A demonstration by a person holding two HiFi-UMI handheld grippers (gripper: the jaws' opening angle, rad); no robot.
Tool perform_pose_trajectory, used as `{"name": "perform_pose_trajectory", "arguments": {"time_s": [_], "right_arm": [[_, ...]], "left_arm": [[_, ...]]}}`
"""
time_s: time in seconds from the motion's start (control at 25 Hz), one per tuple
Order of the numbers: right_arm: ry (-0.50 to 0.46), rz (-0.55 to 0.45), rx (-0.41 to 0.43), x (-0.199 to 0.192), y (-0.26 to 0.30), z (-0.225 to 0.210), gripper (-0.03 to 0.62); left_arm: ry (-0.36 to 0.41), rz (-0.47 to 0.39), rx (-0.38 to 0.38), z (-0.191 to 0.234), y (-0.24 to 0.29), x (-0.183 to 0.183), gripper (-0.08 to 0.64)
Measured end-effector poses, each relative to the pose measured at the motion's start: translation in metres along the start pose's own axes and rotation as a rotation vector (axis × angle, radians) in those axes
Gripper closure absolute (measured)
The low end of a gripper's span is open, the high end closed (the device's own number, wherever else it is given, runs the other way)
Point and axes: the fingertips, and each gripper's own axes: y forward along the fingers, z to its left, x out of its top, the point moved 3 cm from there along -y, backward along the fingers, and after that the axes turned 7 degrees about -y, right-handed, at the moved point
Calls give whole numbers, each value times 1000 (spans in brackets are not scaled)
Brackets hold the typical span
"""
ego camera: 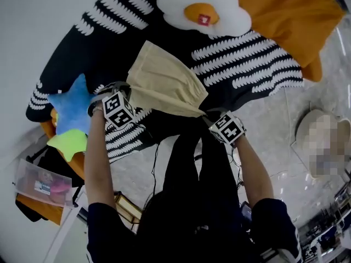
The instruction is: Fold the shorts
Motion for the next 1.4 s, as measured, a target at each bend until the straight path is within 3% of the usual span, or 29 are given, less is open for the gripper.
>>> {"name": "perform_pose_trajectory", "arguments": {"time_s": [0.4, 0.56, 0.72, 0.92, 1.08, 1.24, 1.32, 1.4], "right_arm": [[75, -16, -12, 5, 16, -58, 538], [148, -38, -24, 4, 20, -80, 537], [238, -78, -25, -1, 31, -89, 533], [229, -86, 16, 1, 56, -88, 532], [201, -42, 3, -6, 30, -107, 516], [157, -58, 5, 3, 20, -126, 424], [133, -66, 8, 5, 19, -132, 373], [102, -72, -5, 6, 18, -139, 365]], "left_arm": [[-19, 19, 45, 69, 42, 76, 548], [62, 68, 64, 87, 64, 103, 548], [87, 117, 56, 95, 95, 109, 548], [97, 135, 112, 104, 127, 105, 544], [-60, 86, 289, 123, 131, 133, 477], [-197, 37, 522, 162, 116, 130, 474], [-274, -44, 529, 163, 111, 128, 474], [-421, -154, 481, 154, 105, 122, 472]]}}
